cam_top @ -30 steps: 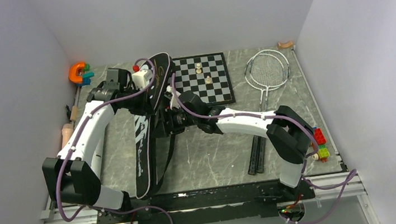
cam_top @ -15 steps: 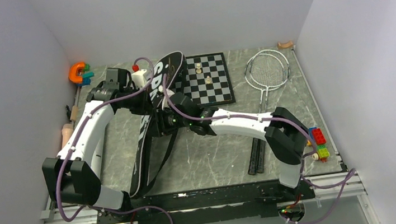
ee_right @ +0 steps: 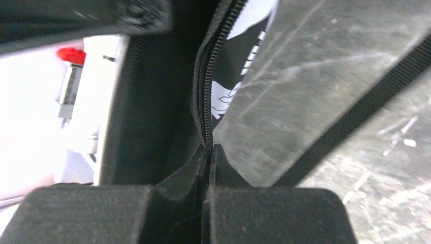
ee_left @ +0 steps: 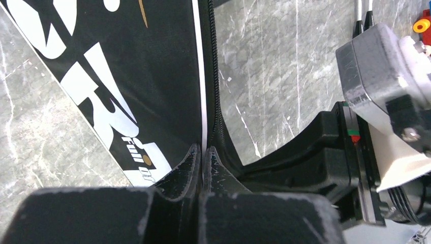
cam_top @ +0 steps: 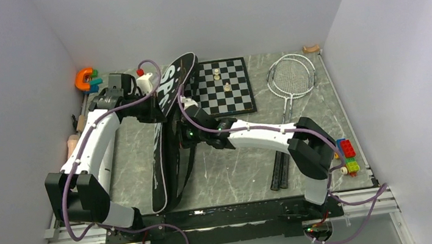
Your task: Pack up the badminton gear
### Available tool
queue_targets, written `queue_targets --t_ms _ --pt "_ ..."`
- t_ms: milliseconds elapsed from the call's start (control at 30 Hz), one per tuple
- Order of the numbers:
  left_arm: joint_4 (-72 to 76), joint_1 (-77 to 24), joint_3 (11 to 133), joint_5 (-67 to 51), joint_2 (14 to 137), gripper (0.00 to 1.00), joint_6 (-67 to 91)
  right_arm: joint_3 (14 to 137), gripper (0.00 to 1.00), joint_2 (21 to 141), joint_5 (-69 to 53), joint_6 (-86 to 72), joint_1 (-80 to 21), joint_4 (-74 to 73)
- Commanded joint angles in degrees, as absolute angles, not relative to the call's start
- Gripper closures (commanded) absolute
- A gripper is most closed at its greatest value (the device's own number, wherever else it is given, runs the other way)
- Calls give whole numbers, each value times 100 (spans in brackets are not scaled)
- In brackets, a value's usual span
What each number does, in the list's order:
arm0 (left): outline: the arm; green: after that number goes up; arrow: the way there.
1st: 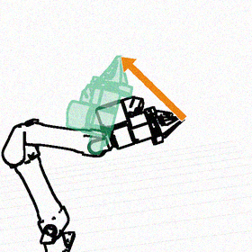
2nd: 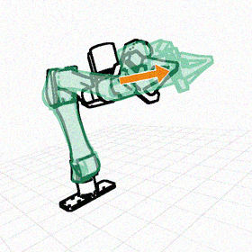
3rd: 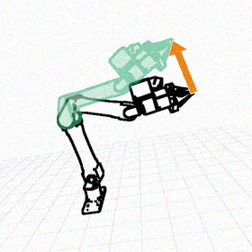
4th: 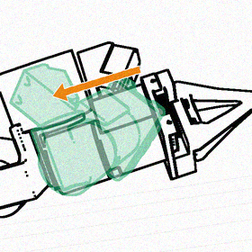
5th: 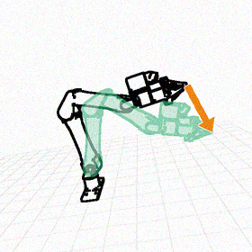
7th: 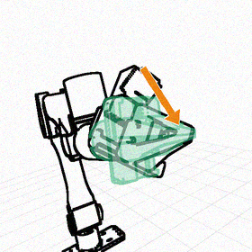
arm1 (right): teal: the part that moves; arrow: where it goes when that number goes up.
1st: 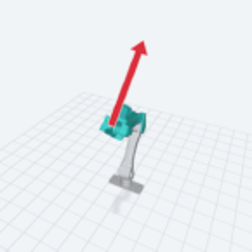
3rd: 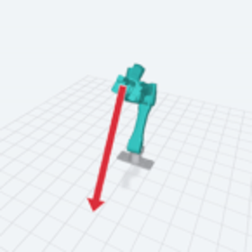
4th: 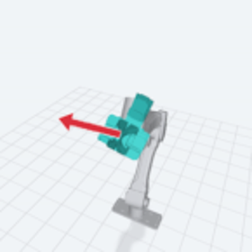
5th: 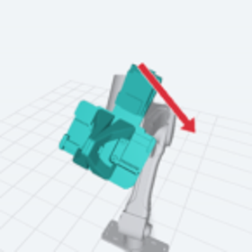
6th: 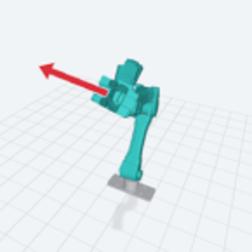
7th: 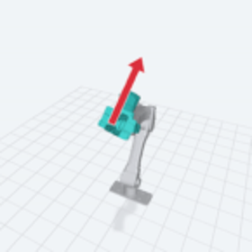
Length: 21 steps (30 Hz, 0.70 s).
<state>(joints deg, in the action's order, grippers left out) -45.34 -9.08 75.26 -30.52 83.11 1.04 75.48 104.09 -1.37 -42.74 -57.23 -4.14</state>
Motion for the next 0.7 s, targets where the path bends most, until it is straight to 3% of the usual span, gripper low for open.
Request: queue_targets --t_ms 0,600,667 --pt "-4662 -765 7750 -3393 8121 100 70 7357 100 10003 753 -4064 -5669 -693" --pt "-4553 -325 7401 -3825 7918 100 -501 6130 100 9169 1043 -4579 -5608 -1140" --pt "-4569 -296 7356 -3837 7820 100 -569 5988 91 9087 940 -4661 -5526 -1081"
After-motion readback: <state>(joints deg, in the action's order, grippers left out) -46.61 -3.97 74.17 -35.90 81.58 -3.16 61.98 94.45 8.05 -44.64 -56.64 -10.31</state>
